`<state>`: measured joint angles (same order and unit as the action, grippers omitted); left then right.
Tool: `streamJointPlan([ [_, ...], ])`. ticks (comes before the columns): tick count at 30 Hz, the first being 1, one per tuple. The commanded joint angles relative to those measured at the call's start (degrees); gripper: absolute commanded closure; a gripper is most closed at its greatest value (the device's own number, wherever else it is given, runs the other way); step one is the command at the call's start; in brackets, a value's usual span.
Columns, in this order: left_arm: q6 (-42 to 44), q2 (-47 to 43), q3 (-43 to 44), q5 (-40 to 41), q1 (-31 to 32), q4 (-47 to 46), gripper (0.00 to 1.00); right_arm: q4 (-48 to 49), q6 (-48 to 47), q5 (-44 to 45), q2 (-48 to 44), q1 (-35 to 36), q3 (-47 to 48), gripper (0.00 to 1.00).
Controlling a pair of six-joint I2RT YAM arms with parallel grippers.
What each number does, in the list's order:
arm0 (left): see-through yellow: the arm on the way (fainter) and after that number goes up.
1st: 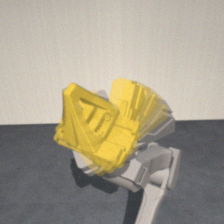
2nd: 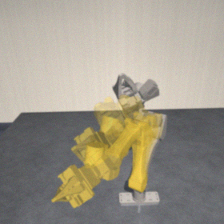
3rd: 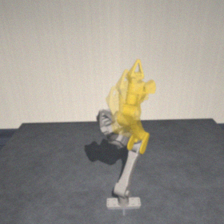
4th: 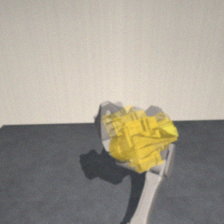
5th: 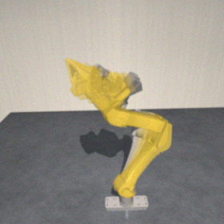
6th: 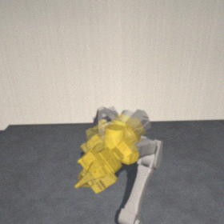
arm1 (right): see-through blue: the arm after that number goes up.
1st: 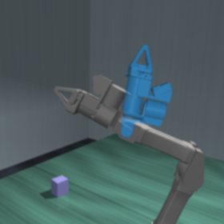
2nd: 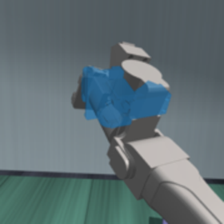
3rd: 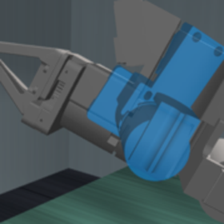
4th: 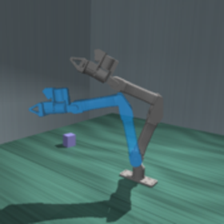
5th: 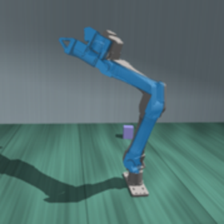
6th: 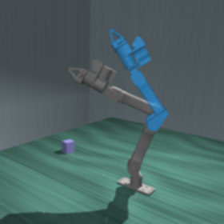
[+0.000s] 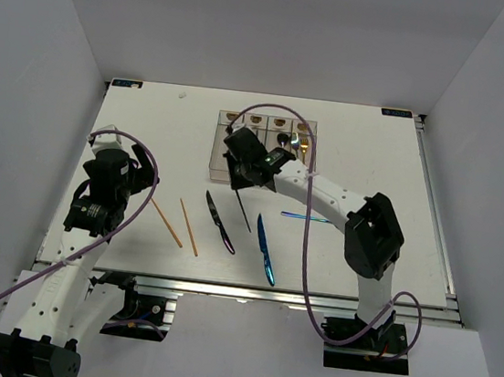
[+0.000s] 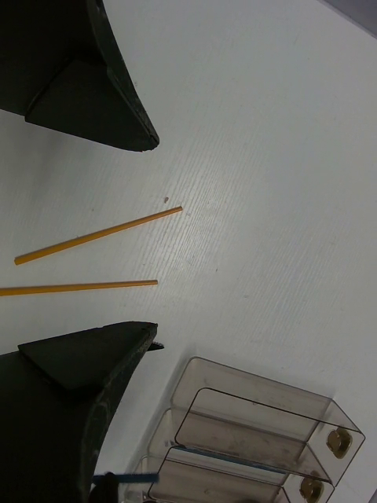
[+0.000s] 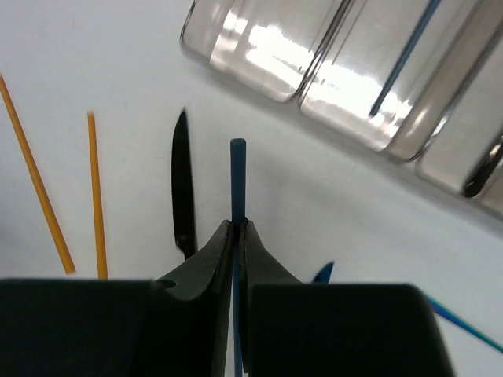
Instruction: Sort the eating utensils into containers
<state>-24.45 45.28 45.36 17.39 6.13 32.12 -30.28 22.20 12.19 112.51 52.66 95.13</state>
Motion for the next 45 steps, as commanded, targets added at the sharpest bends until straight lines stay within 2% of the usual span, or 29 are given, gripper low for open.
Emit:
streamJointPlan([
  [1, 0.1, -0.9, 0.2, 0.3, 0.1, -0.5, 0.02, -0.5, -1.3, 2.9, 1.0, -4.4, 6.9, 1.0],
  [5, 0.1, -0.6, 0.2, 0.2, 0.1, -0.6, 0.02, 1.2, -1.5, 5.3, 5.3, -8.6, 17.9, 1.0],
  [10, 0.1, -0.5, 0.2, 0.5, 0.1, -0.4, 0.02, 5.8, -0.4, 5.1, 13.1, -13.8, 26.7, 1.0],
  [14, 0.1, -0.2, 0.2, 0.5, 0.1, -0.5, 0.02, 16.4, -3.2, 4.6, 15.2, -15.7, 26.1, 1.0],
  [24, 0.1, 0.6, 0.2, 0.3, 0.1, -0.6, 0.02, 20.5, -3.2, 2.6, 19.4, -16.7, 25.8, 1.0],
  [26, 0.1, 0.8, 0.2, 0.3, 0.1, -0.5, 0.02, 20.8, -3.2, 2.9, 19.2, -16.7, 24.9, 0.96],
  [27, 0.1, 0.7, 0.2, 0.4, 0.1, -0.5, 0.02, 20.7, -3.2, 3.0, 19.2, -16.7, 24.8, 0.9],
  [28, 0.1, 0.8, 0.3, 0.4, 0.1, -0.5, 0.02, 20.5, -3.1, 2.8, 19.1, -16.8, 24.6, 0.78],
  [30, 0.1, 0.7, 0.3, 0.5, 0.1, -0.4, 0.02, 19.8, -2.8, 2.8, 17.9, -16.7, 24.1, 0.71],
  [32, 0.0, 0.7, 0.1, 0.4, 0.1, -0.6, 0.02, 19.8, -2.5, 2.6, 15.3, -16.6, 21.9, 0.55],
  [38, -2.5, 3.2, 2.3, 1.0, 0.1, 1.5, 0.02, 17.7, -2.9, 2.8, 5.5, -15.8, 16.1, 0.52],
  [41, -5.8, 5.3, 2.3, -3.2, 0.3, 1.5, 0.02, 13.7, -3.6, 3.2, -1.1, -14.1, 9.1, 0.5],
  [44, -8.7, 8.4, 1.5, -3.1, 0.5, 2.2, 0.02, 8.0, -3.4, 3.5, -6.5, -12.1, 4.6, 0.5],
  [45, -9.3, 10.7, 1.3, -3.0, 0.5, 2.3, 0.02, 7.3, -3.4, 3.5, -8.0, -11.4, 0.1, 0.5],
])
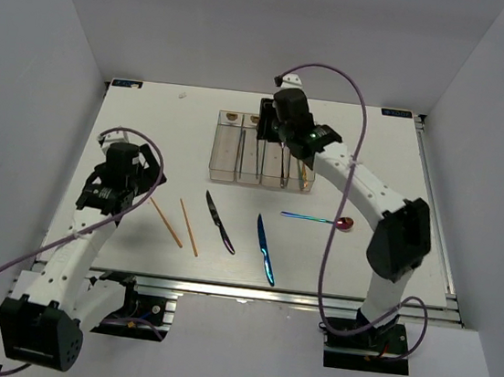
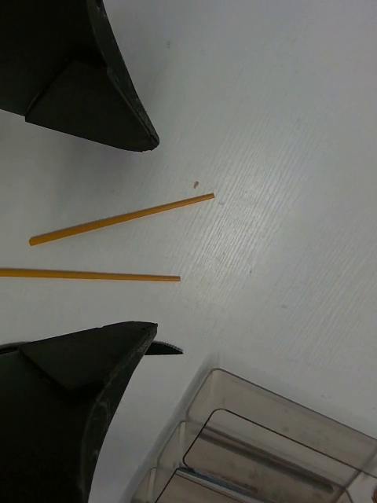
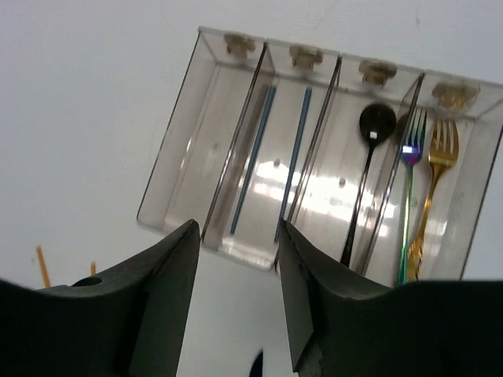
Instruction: Sort the eating utensils into containers
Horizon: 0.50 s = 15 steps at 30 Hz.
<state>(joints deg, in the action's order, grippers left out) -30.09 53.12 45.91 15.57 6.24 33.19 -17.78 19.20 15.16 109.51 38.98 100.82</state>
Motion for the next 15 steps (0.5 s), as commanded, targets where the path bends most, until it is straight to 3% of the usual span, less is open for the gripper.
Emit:
streamJointPlan([
  [1, -5.5, 4.0, 0.7, -1.2, 0.4, 1.7, 0.02, -5.6, -0.3, 0.3, -8.1, 3.2, -8.3, 0.49],
  [4, -9.9, 7.5, -0.1, -2.1, 0.4, 2.7, 0.02, -3.2, 1.7, -1.6, -15.8, 3.9, -21.1, 0.49],
  [7, -14.3, 8.5, -2.4, -2.4, 0.7, 2.3, 0.02, 1.2, 3.6, -4.2, -22.6, 3.9, -31.9, 0.39],
  [10, -18.5, 8.6, -4.9, -1.7, 3.3, 1.7, 0.02, 2.7, 3.6, -4.3, -25.7, 3.9, -37.0, 0.39],
  [15, -27.5, 8.6, -7.9, 1.3, 9.3, 3.0, 0.02, 0.9, 2.3, -2.6, -26.2, 3.9, -37.5, 0.38],
])
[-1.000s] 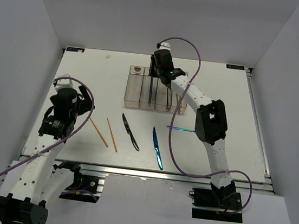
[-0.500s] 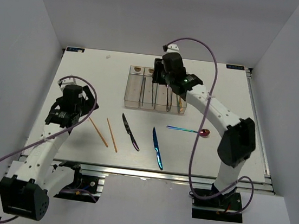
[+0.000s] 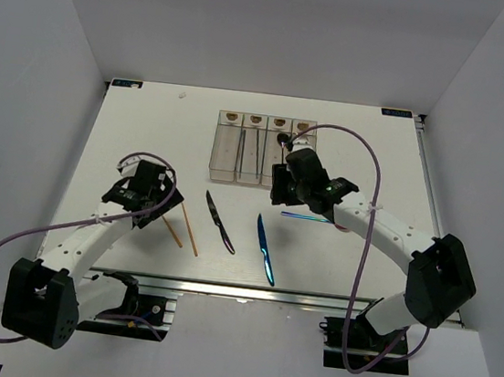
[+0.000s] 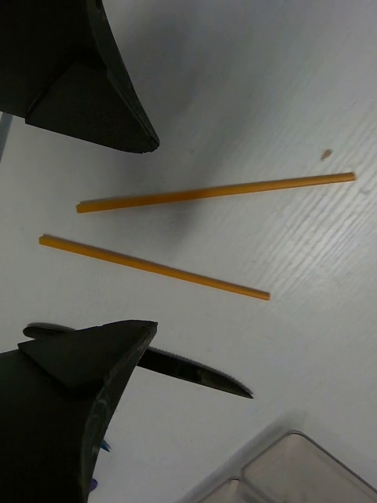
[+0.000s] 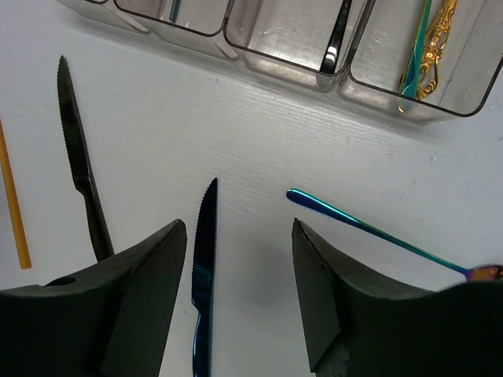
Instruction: Sort the eating utensils into containers
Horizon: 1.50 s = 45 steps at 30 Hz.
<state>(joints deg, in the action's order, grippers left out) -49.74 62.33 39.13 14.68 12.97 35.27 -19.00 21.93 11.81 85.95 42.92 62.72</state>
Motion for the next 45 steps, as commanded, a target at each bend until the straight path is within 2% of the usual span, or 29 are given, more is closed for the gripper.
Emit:
streamJointPlan([
  [1, -8.6, -0.4, -1.9, 2.4, 4.0, 1.0, 0.04, 2.9, -0.4, 0.6, -3.1, 0.1, 0.2, 0.38],
  [4, -10.0, 1.3, -2.5, 0.9, 4.5, 1.6, 0.06, 4.6, -0.7, 0.1, -3.8, 0.0, -1.6, 0.38],
  [8, -9.4, 3.7, -1.9, -0.8, 4.7, 4.1, 0.25, 5.8, -1.0, -0.1, -4.2, 0.1, -3.0, 0.38],
  [24, -5.5, 13.5, -2.8, -4.5, 4.9, 2.7, 0.45, 8.7, -2.3, -3.3, -7.4, 0.1, -6.8, 0.42],
  [28, -4.8, 16.6, -2.7, -6.4, 4.9, 1.9, 0.61, 8.9, -2.8, -3.6, -8.2, 0.0, -7.2, 0.43],
  [31, -4.3, 17.7, -1.9, -6.5, 4.9, 2.9, 0.66, 9.3, -3.0, -3.8, -8.8, 0.1, -7.5, 0.43],
  [32, -4.2, 17.8, -1.7, -6.2, 4.9, 3.1, 0.73, 9.5, -3.1, -4.0, -9.0, 0.0, -7.7, 0.43],
  [37, -2.7, 20.0, -1.6, -5.7, 4.9, 3.8, 0.8, 9.8, -3.7, -5.2, -9.3, 0.1, -8.0, 0.44],
  [38, -2.4, 20.6, -1.7, -5.9, 4.9, 3.7, 0.89, 9.9, -3.7, -5.3, -9.6, 0.0, -8.1, 0.44],
  [40, -2.3, 21.6, -2.0, -6.5, 4.8, 3.3, 0.99, 10.2, -3.9, -5.5, -9.9, 0.1, -8.5, 0.44],
  [45, -2.1, 16.6, -1.3, -4.8, 4.8, 3.8, 1.0, 11.9, -4.2, -8.3, -10.5, 0.0, -9.4, 0.44],
])
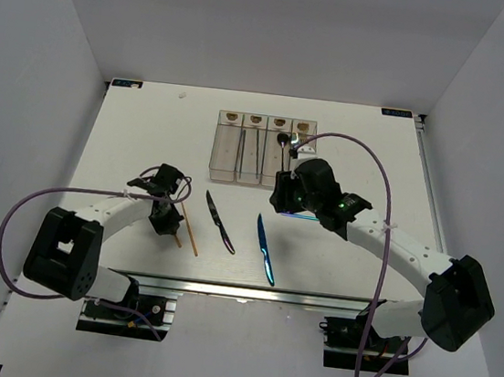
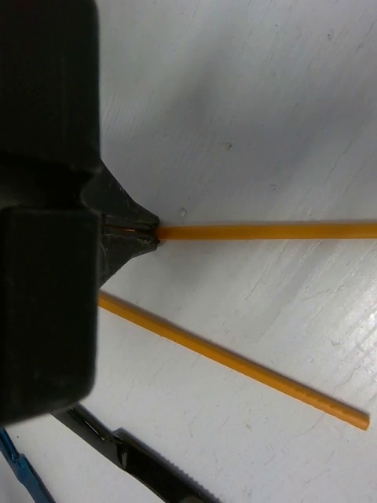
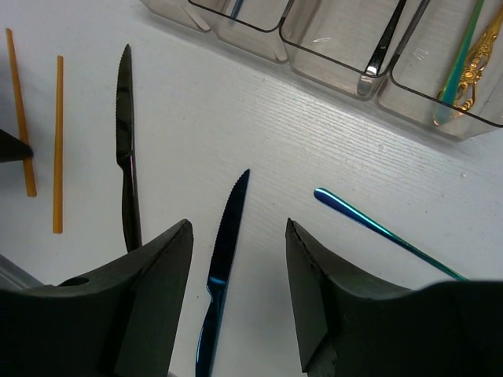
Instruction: Sort the eating utensils into containers
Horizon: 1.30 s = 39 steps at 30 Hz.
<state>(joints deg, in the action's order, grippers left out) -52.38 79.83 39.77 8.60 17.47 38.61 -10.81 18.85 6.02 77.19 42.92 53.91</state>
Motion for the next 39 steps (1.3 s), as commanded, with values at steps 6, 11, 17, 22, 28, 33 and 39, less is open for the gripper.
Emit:
streamJointPlan([
  [6, 4.4, -13.3, 0.2, 4.7, 0.4, 0.5, 1.0, 7.8, 1.4, -10.1, -1.3, 0.0, -1.5, 0.4],
  [11, 7.9, -19.0, 0.2, 1.0, 0.4, -1.1, 1.0, 11.7, 3.5, -12.4, -0.5, 0.0, -2.1, 0.39],
  [17, 15.2, -18.9, 4.1, -6.9, 0.5, -10.0, 1.0, 11.2, 10.1, -1.1, -6.7, -0.3, -3.9, 0.32],
  [22, 19.7, -11.5, 14.4, -5.4, 1.1, -14.2, 1.0, 5.4, 11.3, 3.2, -12.5, -2.2, -4.6, 0.16],
  [28, 28.2, 5.7, 32.8, -7.7, 4.1, -15.6, 1.0, 1.3, 10.1, 5.4, -15.3, -3.9, -4.8, 0.16],
  [33, 33.0, 19.9, 49.2, -5.4, 8.3, -13.1, 1.0, 0.1, 9.5, 5.8, -15.8, -5.1, -5.2, 0.15],
  [39, 33.4, 32.0, 57.3, -6.3, 10.0, -12.6, 1.0, -0.8, 8.7, 5.8, -16.9, -6.4, -5.9, 0.14],
])
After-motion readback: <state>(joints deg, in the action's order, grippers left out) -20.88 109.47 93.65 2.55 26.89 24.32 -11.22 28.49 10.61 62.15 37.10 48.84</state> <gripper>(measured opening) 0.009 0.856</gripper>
